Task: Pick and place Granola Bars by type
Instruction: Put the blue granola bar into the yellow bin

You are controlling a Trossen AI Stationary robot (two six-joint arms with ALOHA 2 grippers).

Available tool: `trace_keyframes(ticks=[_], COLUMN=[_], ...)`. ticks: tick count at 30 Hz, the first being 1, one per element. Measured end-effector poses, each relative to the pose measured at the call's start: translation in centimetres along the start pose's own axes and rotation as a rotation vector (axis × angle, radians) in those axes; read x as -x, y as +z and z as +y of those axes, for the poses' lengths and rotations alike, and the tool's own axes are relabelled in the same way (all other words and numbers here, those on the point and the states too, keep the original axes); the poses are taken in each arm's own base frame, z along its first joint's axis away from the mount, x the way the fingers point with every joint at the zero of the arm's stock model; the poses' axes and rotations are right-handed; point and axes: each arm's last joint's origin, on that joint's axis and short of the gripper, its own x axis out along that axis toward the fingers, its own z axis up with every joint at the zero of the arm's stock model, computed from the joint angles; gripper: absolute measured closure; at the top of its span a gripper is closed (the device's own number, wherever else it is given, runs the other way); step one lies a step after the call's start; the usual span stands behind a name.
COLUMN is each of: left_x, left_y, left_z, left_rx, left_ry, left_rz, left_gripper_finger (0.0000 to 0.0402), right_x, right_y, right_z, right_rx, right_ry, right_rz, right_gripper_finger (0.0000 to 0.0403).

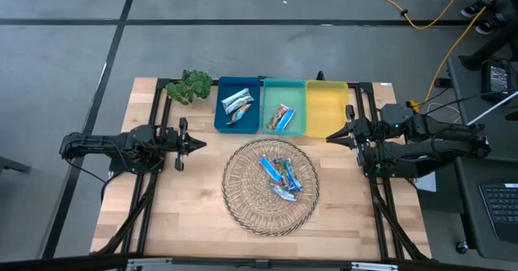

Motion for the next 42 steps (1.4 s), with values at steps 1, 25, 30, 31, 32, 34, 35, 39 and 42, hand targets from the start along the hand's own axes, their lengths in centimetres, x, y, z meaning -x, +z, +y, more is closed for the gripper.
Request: trace_keyframes(ticks=[1,25,30,31,32,34,35,39,42], left_x=[0.0,0.0,0.0,0.0,0.0,0.0,0.0,0.0,0.0], left_y=[0.0,0.0,0.0,0.0,0.0,0.0,0.0,0.0,0.0], left_z=[0.0,0.0,0.0,0.0,0.0,0.0,0.0,0.0,0.0], left_rx=[0.0,0.0,0.0,0.0,0.0,0.0,0.0,0.0,0.0], left_ry=[0.0,0.0,0.0,0.0,0.0,0.0,0.0,0.0,0.0], left_rz=[0.0,0.0,0.0,0.0,0.0,0.0,0.0,0.0,0.0], left_gripper_finger=[0.0396,0.0397,0.0393,0.0393,0.0394,0.0396,0.0397,0.0397,0.0394], right_x=[0.0,-0.2,-0.6,-0.7,-0.8,-1.0,-1.1,-1.8,-2.3], right_y=[0.0,0.0,0.3,0.4,0.4,0.4,0.3,0.2,0.6], right_z=[0.0,0.0,-0.1,-0.1,-0.2,-0.2,-0.2,-0.2,0.0], right_rx=[0.0,-0.163,-0.206,-0.218,-0.235,-0.264,-0.285,-0.347,-0.365], right_ry=[0.0,-0.001,0.001,0.002,0.002,0.003,0.002,0.012,0.033], right_rz=[0.0,0.006,-0.015,-0.024,-0.026,-0.019,-0.013,0.018,0.034], right_gripper_finger=[0.037,0.037,0.037,0.037,0.037,0.037,0.037,0.0362,0.034])
